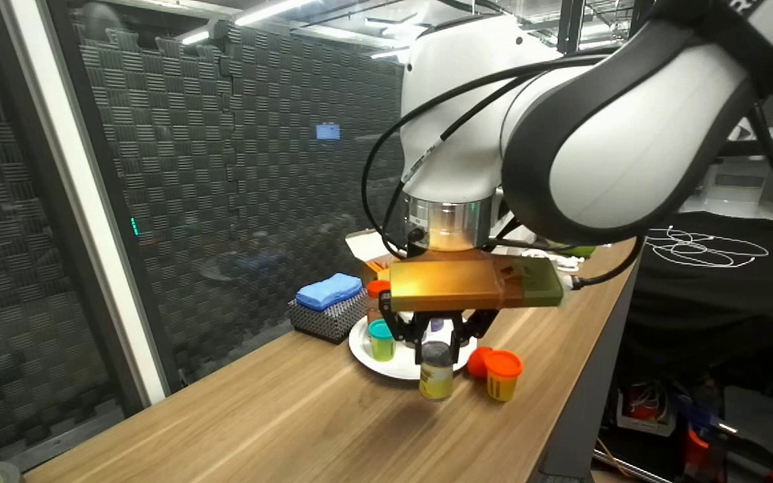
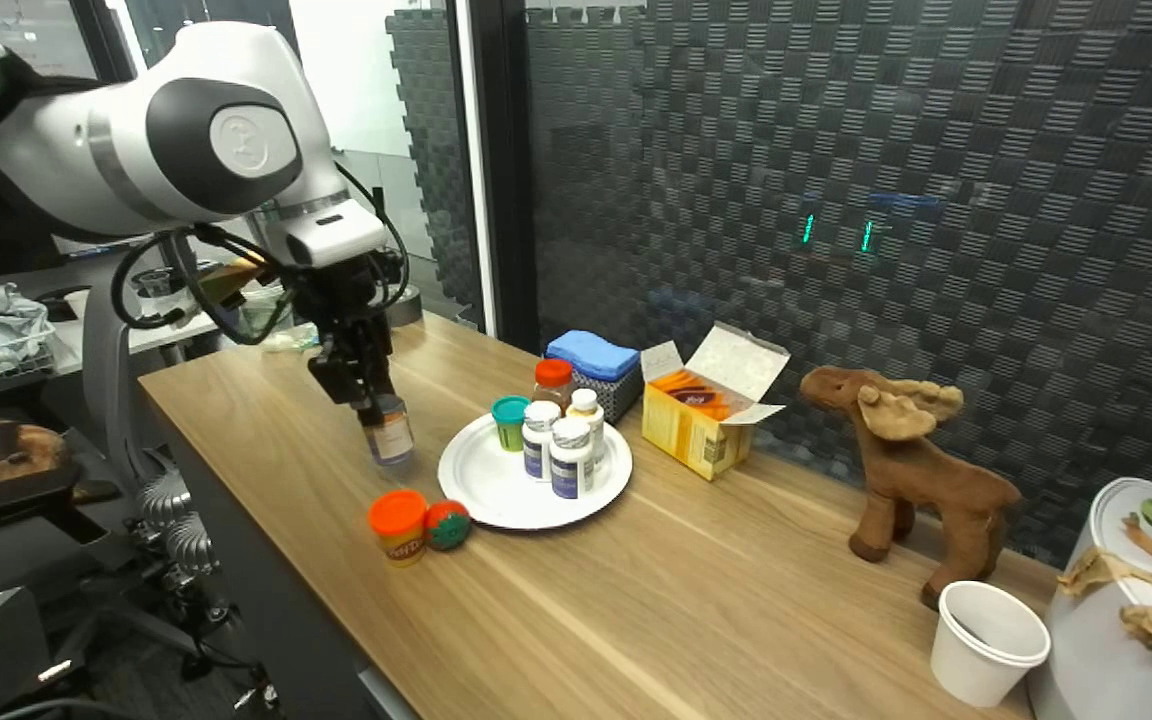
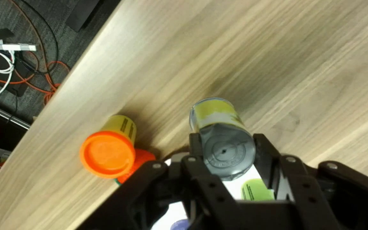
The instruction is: Put the bottles on the tray
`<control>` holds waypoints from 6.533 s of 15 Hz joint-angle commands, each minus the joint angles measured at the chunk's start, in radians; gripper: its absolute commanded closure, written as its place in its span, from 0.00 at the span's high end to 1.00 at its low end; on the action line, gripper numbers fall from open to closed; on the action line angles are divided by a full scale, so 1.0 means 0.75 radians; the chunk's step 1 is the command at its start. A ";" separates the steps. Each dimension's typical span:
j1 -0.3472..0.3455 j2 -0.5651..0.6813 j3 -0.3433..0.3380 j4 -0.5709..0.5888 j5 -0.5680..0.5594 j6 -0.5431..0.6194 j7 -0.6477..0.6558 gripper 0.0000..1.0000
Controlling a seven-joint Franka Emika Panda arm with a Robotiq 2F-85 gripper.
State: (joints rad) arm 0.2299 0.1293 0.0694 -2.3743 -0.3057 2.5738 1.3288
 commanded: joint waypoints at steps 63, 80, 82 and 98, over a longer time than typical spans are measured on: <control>-0.188 0.037 -0.087 -0.118 0.402 -0.031 -1.024 1.00; -0.163 -0.067 -0.101 -0.154 0.385 0.011 -0.988 0.29; -0.164 -0.111 -0.092 -0.143 0.388 -0.005 -0.976 0.29; -0.140 0.248 -0.206 0.215 0.033 0.125 -0.404 0.29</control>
State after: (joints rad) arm 0.0960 0.2502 -0.0491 -2.2956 -0.2694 2.6395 0.9699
